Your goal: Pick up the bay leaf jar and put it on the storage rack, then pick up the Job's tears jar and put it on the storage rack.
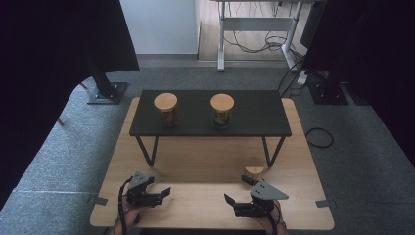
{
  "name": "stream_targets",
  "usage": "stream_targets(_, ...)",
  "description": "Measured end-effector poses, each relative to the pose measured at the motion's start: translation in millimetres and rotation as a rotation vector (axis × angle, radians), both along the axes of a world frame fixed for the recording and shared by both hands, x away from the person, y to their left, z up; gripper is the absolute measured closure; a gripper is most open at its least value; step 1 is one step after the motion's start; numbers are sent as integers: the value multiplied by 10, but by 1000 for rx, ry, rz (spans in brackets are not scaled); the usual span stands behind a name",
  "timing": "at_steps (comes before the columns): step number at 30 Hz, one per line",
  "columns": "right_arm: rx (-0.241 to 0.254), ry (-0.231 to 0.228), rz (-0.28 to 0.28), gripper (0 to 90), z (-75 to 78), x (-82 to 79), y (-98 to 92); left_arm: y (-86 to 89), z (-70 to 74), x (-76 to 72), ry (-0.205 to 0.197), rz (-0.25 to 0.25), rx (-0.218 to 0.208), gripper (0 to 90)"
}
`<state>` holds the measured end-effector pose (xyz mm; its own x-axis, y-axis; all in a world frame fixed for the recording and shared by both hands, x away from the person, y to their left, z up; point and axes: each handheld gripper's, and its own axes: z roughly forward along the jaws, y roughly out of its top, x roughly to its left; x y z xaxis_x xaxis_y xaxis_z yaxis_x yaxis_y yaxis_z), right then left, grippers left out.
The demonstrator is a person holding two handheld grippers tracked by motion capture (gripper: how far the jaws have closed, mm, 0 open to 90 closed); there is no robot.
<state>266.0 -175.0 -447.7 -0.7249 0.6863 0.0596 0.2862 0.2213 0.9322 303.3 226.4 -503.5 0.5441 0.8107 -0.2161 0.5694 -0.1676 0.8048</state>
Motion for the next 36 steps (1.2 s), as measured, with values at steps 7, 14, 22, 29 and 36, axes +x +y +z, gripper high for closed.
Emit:
stream_targets(7, -9, -2, -5, 113, -6, 1, 5, 1, 0, 6, 1, 0, -1, 101)
stream_targets(14, 2, 12, -2, 121, -7, -1, -113, -6, 2, -1, -5, -1, 6, 101)
stream_targets(22, -1, 11, 64, 130, 30, -17, -282, -13, 3, -3, -7, -4, 10, 101)
stream_targets(29, -25, 22, 104, 132, 10, -14, -442, -20, 2, -3, -7, -5, 14, 101)
stream_targets(36, 6, 41, 103, 134, -22, -8, -608, -15, 1, 0, -4, -4, 11, 101)
